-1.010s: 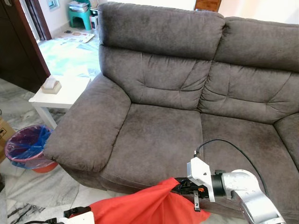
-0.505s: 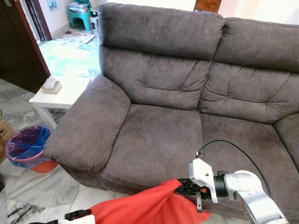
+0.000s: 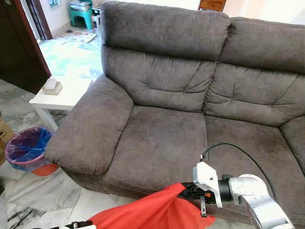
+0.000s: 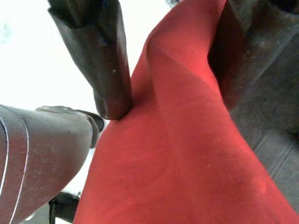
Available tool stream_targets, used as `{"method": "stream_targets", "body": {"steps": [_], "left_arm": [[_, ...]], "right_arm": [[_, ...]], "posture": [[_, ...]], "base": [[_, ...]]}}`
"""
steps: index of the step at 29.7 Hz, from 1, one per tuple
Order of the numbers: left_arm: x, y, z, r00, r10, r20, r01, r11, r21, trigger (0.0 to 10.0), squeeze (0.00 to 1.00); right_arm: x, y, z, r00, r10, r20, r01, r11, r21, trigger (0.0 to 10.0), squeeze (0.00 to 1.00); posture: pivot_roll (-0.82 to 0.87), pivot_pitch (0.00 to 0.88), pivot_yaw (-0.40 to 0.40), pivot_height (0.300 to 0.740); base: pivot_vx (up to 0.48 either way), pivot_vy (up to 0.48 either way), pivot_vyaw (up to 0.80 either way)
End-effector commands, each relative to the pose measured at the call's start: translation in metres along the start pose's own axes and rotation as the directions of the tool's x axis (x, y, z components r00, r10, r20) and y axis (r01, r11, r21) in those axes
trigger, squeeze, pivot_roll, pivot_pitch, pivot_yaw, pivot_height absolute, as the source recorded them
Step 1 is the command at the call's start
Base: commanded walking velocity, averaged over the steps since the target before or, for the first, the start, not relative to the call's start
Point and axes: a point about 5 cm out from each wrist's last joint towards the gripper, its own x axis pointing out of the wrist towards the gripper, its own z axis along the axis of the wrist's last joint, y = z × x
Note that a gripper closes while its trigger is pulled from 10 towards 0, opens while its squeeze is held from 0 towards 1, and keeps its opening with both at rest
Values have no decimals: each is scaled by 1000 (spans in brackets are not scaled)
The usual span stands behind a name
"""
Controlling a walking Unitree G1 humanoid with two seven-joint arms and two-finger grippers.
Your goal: Move the pillow to the sofa from floor
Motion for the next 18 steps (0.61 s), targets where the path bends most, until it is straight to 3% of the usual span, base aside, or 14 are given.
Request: {"method": "stream_targets", "body": {"steps": [1, 18], "left_arm": [[-1, -7, -4, 1000, -26, -17, 27, 1000, 4, 0, 0], [-3, 2, -3, 998, 59, 1, -59, 998, 12, 0, 0]], "right_arm": [[0, -3, 18, 997, 2, 74, 3, 998, -64, 10000, 0], [6, 4, 14, 998, 19, 66, -15, 998, -61, 10000, 0]], "posture": [[127, 92, -44, 740], [134, 77, -34, 740]], "base": [[0, 0, 0], [0, 0, 0]]}}
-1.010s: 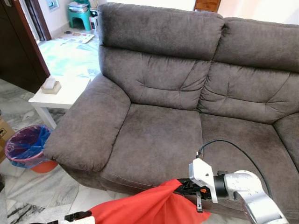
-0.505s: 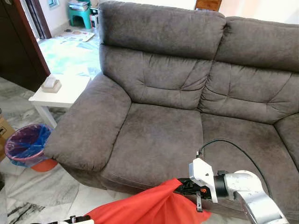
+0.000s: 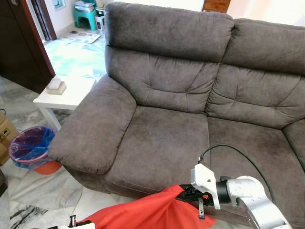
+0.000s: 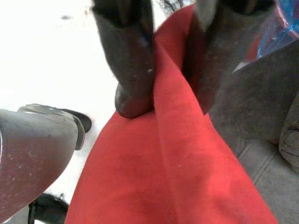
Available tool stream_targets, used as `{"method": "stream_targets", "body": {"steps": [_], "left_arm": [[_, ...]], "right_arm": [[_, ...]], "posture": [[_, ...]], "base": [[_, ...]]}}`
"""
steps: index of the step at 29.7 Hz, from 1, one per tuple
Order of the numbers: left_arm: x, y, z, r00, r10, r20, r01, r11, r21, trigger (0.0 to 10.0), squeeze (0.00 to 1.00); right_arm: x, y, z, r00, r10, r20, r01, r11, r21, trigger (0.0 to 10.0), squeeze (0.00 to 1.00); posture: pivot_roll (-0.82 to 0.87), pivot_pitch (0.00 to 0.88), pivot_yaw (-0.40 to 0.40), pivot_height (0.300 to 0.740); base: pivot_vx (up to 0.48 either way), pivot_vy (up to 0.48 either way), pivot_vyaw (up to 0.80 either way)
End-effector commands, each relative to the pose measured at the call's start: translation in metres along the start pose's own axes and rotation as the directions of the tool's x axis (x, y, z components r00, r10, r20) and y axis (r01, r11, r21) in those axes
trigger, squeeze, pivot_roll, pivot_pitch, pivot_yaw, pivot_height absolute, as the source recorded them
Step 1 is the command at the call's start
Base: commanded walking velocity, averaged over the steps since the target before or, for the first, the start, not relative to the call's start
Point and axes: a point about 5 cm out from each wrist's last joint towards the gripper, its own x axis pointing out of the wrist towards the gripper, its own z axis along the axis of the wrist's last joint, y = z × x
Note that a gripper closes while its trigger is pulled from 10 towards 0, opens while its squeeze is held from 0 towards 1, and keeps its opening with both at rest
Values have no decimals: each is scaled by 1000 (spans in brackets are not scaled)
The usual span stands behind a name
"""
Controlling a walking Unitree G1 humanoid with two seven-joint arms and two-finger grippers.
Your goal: Move the pillow to the sofa from floor
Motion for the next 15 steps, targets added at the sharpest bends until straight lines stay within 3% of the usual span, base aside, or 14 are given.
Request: {"method": "stream_targets", "body": {"steps": [1, 15], "left_arm": [[-2, -1, -2, 1000, -3, 2, 3, 1000, 11, 0, 0], [-1, 0, 2, 999, 34, 22, -34, 999, -7, 0, 0]], "right_arm": [[0, -1, 18, 997, 2, 74, 3, 998, -70, 10000, 0], [-1, -3, 15, 997, -17, 74, 21, 998, -56, 10000, 0]], "posture": [[133, 77, -32, 740], [137, 87, -35, 740]], "base": [[0, 0, 0], [0, 0, 0]]}}
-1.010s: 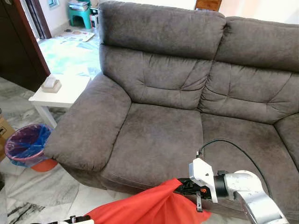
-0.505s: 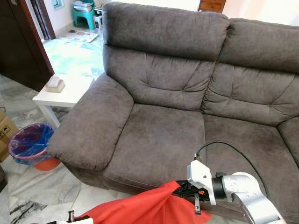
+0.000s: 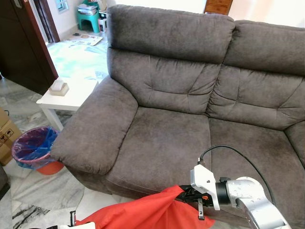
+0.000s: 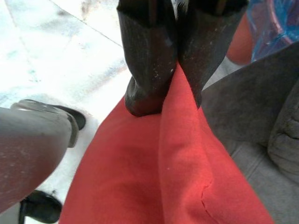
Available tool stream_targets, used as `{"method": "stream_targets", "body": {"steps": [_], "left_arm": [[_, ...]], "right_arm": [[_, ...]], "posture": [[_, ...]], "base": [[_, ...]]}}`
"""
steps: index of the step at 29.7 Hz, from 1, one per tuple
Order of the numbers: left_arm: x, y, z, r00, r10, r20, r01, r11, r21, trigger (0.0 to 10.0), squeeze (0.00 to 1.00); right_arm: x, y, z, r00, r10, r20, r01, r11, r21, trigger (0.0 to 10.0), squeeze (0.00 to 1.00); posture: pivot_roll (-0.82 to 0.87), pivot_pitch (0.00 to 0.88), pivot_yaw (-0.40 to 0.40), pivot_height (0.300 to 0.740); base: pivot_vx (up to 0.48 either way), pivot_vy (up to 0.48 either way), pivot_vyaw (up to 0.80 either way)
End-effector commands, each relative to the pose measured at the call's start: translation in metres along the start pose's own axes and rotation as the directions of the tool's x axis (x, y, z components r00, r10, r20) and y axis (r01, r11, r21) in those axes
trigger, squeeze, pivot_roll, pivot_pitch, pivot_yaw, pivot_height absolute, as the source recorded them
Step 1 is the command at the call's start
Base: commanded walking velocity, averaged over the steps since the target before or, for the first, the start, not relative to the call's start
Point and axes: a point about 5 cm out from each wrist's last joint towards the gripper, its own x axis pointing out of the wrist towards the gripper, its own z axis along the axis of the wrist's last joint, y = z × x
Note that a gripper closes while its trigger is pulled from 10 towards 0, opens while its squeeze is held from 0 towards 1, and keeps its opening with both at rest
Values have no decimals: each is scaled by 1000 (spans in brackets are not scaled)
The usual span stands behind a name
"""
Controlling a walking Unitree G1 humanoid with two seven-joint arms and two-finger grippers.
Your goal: Move the pillow to the sofa from floor
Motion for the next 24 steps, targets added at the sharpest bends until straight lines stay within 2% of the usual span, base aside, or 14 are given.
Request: {"method": "stream_targets", "body": {"steps": [1, 10, 13, 15, 16, 17, 18, 19, 20, 21, 24], "left_arm": [[0, 0, 2, 1000, 13, 15, -12, 1000, -12, 0, 0], [3, 25, 17, 983, 149, 103, -134, 981, -139, 0, 0], [2, 48, 28, 948, 285, 140, -251, 943, -219, 0, 0], [-1, 72, 37, 890, 433, 143, -378, 876, -300, 0, 0], [-2, 85, 40, 847, 516, 125, -451, 824, -344, 0, 0], [-7, 105, 46, 759, 645, 91, -543, 703, -459, 0, 0], [-9, 111, 48, 733, 675, 83, -559, 667, -493, 0, 0], [-11, 119, 53, 691, 720, 65, -568, 596, -568, 8706, 0], [-13, 124, 55, 665, 745, 51, -567, 549, -614, 8706, 0], [-19, 133, 62, 610, 792, 41, -566, 471, -676, 10000, 0], [-23, 141, 70, 561, 828, 24, -557, 399, -728, 10000, 0]], "right_arm": [[-1, -3, 16, 997, -6, 77, 10, 998, -56, 10000, 0], [5, -2, 9, 995, -23, 95, 23, 1000, 2, 10000, 0], [6, -1, -2, 997, -59, 56, 58, 998, 21, 10000, 0], [5, -7, -12, 990, -142, 12, 141, 990, 29, 10000, 0], [5, -10, -15, 983, -184, 2, 184, 982, 36, 10000, 0], [5, -18, -20, 958, -285, -23, 286, 957, 38, 10000, 0], [5, -21, -22, 948, -316, -31, 317, 948, 41, 10000, 0], [5, -26, -25, 919, -391, -47, 394, 918, 55, 10000, 0], [5, -30, -28, 896, -439, -59, 443, 894, 64, 10000, 0], [5, -35, -32, 840, -538, -65, 542, 833, 109, 10000, 0], [6, -38, -35, 778, -626, -55, 624, 757, 196, 10000, 0]], "posture": [[137, 88, -36, 740], [141, 96, -40, 740], [140, 99, -39, 740], [139, 102, -40, 740], [139, 103, -40, 740], [138, 103, -42, 740], [138, 103, -41, 740], [139, 105, -42, 740], [139, 105, -42, 740], [141, 106, -44, 740], [145, 111, -42, 740]], "base": [[0, 0, 0], [0, 0, 0], [0, 0, 0], [0, 0, 0], [0, 0, 0], [0, 0, 0], [0, 0, 0], [0, 0, 0], [0, 0, 0], [0, 0, 0], [0, 0, 0]]}}
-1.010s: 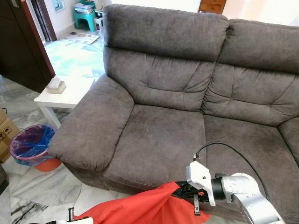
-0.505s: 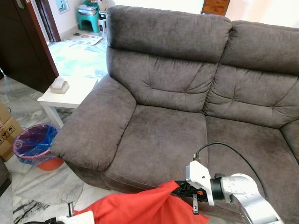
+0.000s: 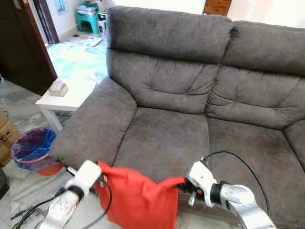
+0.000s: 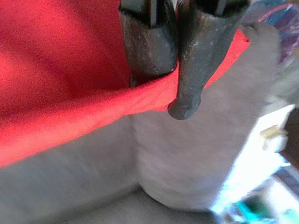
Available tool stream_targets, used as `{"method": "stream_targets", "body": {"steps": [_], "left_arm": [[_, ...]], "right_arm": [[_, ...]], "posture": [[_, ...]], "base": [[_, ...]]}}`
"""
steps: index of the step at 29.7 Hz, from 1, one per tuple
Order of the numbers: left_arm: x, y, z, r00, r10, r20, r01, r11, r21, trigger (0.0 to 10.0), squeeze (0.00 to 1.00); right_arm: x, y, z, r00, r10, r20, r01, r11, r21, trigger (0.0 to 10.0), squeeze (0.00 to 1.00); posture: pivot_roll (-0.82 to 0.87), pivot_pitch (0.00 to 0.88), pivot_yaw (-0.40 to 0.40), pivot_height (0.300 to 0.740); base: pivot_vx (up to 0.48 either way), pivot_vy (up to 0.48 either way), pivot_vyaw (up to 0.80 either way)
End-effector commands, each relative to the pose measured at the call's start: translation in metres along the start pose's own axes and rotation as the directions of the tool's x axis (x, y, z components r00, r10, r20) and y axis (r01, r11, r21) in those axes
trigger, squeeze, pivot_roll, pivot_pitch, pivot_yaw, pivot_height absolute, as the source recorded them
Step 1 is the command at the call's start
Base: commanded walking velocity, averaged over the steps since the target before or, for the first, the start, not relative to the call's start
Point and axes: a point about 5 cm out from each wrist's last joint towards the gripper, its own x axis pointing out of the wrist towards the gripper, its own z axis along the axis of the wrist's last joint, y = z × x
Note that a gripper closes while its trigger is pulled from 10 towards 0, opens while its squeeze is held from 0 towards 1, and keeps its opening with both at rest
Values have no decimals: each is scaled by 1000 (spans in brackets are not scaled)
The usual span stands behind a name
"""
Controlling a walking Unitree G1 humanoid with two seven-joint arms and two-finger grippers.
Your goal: Move the pillow to the sofa from floor
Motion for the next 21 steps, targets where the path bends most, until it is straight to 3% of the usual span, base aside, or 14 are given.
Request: {"method": "stream_targets", "body": {"steps": [1, 4, 6, 8, 10, 13, 21], "left_arm": [[6, 11, 19, 994, 87, 71, -81, 994, -73, 10000, 0], [6, 7, 26, 991, 110, 70, -100, 986, -134, 10000, 0], [4, -7, 39, 990, 107, 98, -88, 980, -178, 10000, 0], [2, -14, 42, 990, 93, 107, -71, 979, -189, 10000, 0], [2, -17, 41, 992, 75, 106, -55, 982, -179, 10000, 0], [-1, -25, 41, 994, 67, 90, -49, 981, -189, 10000, 0], [-5, -28, 47, 993, 77, 88, -62, 985, -164, 10000, 0]], "right_arm": [[-2, -10, 9, 994, -99, 56, 97, 995, 40, 10000, 0], [1, -8, 7, 984, -162, 68, 156, 984, 89, 10000, 0], [2, -12, 5, 935, -346, 78, 324, 923, 207, 10000, 0], [0, -15, 2, 901, -430, 61, 399, 874, 277, 10000, 0], [-1, -15, 1, 892, -449, 58, 416, 863, 288, 10000, 0], [-1, -11, -1, 862, -505, 41, 455, 808, 375, 10000, 0], [2, 4, -8, 851, -525, 16, 472, 779, 413, 10000, 0]], "posture": [[145, 111, -42, 740], [142, 114, -39, 740], [141, 117, -39, 740], [138, 117, -40, 740], [137, 118, -41, 740], [132, 121, -43, 740], [139, 117, -50, 740]], "base": [[0, 0, 0], [0, 0, 0], [0, 0, 0], [0, 0, 0], [0, 0, 0], [0, 0, 0], [0, -113, 0]]}}
